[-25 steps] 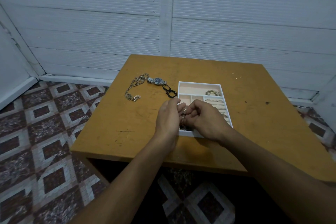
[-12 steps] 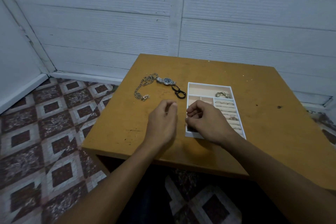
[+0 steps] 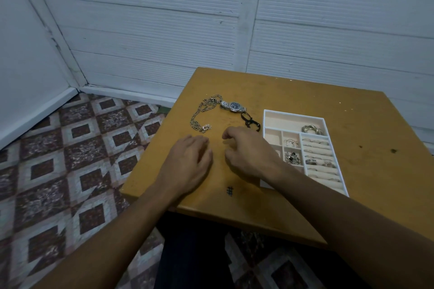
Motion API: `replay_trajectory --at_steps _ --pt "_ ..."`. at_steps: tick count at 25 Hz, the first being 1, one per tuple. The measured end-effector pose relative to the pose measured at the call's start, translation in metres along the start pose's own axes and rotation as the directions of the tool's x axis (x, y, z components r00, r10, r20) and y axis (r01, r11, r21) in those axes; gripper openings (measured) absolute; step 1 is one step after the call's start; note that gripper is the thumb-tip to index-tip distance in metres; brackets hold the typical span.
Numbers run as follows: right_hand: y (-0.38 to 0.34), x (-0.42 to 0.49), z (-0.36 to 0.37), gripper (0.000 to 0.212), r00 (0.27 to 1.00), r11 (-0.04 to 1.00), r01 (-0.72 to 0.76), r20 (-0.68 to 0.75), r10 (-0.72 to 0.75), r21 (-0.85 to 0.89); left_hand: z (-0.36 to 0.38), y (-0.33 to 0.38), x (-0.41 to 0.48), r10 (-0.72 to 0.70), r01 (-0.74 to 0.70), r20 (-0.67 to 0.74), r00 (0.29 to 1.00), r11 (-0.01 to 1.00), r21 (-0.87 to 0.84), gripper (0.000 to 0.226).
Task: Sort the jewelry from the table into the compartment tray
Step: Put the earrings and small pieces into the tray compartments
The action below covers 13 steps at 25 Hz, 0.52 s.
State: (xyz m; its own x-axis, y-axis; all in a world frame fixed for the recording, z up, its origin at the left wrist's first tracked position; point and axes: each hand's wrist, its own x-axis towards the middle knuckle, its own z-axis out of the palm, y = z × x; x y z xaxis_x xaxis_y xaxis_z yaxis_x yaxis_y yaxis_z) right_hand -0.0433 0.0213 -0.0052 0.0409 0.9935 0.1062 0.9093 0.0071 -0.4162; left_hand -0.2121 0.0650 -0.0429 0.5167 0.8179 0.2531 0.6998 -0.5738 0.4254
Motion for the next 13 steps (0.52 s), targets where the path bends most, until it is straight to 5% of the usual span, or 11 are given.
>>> replay_trajectory --at_steps 13 --pt "-0.009 0.067 0.033 0.037 1.000 0.998 -0.023 -0.002 0.023 -0.058 0.012 -0.015 0.004 -0.028 0.027 0.003 1.000 0.992 0.122 0.052"
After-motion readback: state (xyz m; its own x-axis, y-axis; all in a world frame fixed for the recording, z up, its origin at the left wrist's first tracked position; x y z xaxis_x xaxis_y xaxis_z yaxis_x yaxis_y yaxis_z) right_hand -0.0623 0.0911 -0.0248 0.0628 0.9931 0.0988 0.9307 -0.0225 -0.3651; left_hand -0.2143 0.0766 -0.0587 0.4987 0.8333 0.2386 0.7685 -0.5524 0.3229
